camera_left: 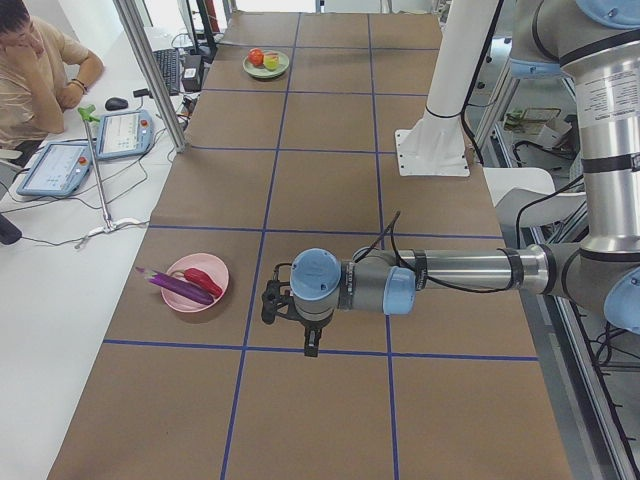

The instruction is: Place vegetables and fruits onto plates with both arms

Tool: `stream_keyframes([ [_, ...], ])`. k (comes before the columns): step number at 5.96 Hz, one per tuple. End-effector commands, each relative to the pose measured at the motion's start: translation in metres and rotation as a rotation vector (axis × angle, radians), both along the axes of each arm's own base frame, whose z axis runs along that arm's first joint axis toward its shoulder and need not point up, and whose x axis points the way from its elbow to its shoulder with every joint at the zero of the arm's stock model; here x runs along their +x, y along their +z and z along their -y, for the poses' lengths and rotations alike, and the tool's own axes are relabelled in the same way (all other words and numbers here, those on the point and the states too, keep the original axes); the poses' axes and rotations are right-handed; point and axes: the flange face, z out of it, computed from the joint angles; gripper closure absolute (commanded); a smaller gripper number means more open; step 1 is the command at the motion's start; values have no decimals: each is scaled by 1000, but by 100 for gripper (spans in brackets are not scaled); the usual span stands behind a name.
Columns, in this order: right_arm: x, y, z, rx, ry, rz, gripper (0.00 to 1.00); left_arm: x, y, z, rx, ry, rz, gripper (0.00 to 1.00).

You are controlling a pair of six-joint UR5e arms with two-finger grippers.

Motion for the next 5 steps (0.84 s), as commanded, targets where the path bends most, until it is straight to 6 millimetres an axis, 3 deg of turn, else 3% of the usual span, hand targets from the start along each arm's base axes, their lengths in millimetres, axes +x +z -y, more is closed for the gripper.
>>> stream_keyframes([
  [1,-1,1,0,-3,0,-2,0,0,0,0,1,0,0,0],
  [5,-13,-1,3,-28,10,-2,0,1,-2,1,4,2,0,0],
])
